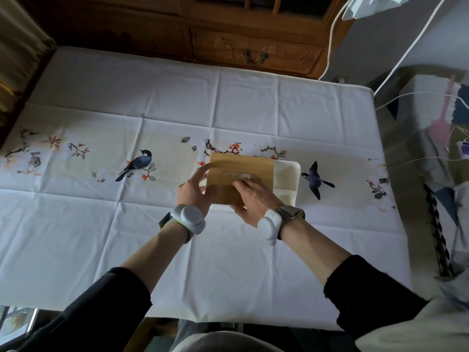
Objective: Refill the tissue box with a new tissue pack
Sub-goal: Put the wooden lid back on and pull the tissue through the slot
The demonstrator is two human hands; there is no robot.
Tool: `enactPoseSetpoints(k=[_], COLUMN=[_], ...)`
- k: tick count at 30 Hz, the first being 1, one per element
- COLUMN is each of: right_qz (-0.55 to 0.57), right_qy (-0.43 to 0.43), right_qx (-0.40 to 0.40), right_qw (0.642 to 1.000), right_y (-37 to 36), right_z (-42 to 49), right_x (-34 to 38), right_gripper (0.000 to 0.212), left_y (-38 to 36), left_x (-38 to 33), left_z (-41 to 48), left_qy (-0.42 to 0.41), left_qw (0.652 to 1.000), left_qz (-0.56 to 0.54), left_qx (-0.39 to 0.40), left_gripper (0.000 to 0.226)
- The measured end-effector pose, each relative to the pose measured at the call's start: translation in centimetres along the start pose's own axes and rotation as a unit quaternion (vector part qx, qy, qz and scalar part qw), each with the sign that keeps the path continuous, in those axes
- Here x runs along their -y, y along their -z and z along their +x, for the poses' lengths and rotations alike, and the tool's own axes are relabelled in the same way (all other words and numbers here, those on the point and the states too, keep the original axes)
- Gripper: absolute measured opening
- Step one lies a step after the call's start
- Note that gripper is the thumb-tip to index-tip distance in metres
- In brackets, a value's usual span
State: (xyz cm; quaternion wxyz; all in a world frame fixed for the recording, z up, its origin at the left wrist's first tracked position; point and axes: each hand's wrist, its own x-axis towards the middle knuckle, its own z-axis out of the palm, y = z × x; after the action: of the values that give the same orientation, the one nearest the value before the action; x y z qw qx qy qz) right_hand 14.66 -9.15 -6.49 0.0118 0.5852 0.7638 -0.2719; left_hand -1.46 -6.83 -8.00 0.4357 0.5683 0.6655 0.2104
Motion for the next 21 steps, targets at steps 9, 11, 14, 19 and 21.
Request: enactPoseSetpoints(k=[9,11,14,19,21], right_qz=[-0.12,-0.152,-0.147,-0.125,-0.127], right_qy=[-0.092,-0.11,-0.125,-0.128,-0.13], right_qx=[-0.076,-0.088,-0.103,-0.117,-0.124], right_qw=[0.986,0.978,0.976,0.977,0.975], right_y=[-1.4,-1.4,-1.4,-1.0,-1.1], right_z=[0.4,0.4,0.1,0.3,0.1], right_x=[1.7,2.1,2.3,1.8,1.7], right_gripper=[0.048,0.048,0.043,0.04,0.04], left_y=[0.1,0.0,0.1,0.1,0.2], left_x=[0.0,0.0,-0.1,-0.2,-0.1], left_z=[0.2,0.2,0.3,0.4,0.3], left_qy=[-0.004,-0.001,0.006,0.008,0.008], left_qw=[1.0,1.0,1.0,1.0,1.0], left_qz=[0.015,0.017,0.018,0.005,0.004], left_qx=[0.001,-0.006,-0.012,-0.008,-0.009], left_gripper=[0.053,0.052,0.053,0.051,0.051])
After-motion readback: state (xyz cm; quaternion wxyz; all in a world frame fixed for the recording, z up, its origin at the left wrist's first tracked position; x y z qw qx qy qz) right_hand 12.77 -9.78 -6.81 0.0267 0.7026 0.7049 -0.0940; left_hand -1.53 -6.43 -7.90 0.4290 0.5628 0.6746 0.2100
